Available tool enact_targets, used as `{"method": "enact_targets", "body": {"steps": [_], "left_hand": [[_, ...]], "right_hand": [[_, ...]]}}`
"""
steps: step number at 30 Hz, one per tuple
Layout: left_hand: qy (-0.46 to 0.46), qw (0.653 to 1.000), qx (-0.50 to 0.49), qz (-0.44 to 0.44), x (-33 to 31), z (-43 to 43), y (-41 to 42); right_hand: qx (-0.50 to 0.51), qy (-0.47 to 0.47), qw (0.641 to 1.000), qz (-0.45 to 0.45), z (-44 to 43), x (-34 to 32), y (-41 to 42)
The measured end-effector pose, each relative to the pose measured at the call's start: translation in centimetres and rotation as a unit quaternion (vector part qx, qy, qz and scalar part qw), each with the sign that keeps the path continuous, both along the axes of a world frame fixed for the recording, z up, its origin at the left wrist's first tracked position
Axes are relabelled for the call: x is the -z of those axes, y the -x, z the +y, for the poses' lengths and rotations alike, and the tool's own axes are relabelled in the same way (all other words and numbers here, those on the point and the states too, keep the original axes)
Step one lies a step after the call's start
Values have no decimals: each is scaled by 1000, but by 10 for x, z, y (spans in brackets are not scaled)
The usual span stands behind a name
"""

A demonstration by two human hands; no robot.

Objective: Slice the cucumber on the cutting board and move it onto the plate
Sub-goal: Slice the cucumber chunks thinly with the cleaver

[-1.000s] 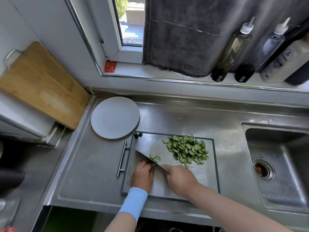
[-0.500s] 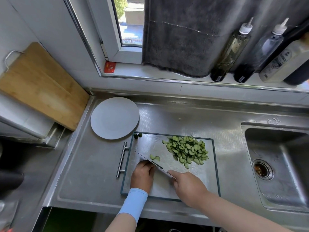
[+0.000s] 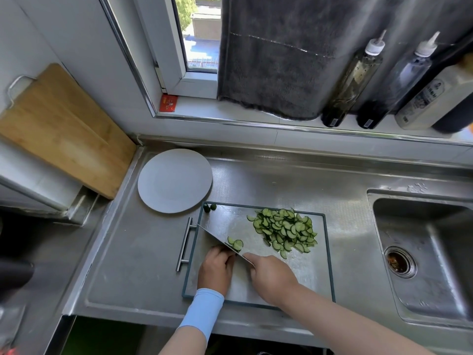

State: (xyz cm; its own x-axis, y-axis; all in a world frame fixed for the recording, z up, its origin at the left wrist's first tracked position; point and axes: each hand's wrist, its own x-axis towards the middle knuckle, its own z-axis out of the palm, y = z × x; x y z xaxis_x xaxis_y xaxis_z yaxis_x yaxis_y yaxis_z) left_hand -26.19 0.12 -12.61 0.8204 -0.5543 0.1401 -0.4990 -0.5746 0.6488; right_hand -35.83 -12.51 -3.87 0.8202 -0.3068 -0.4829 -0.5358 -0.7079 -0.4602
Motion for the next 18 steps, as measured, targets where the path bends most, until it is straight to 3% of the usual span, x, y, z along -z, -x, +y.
{"method": "enact_targets", "body": {"steps": [18], "left_hand": [[-8, 1000, -14, -4, -2, 1, 1]], "right_hand": [[12, -15, 1000, 13, -1, -3, 23]]}}
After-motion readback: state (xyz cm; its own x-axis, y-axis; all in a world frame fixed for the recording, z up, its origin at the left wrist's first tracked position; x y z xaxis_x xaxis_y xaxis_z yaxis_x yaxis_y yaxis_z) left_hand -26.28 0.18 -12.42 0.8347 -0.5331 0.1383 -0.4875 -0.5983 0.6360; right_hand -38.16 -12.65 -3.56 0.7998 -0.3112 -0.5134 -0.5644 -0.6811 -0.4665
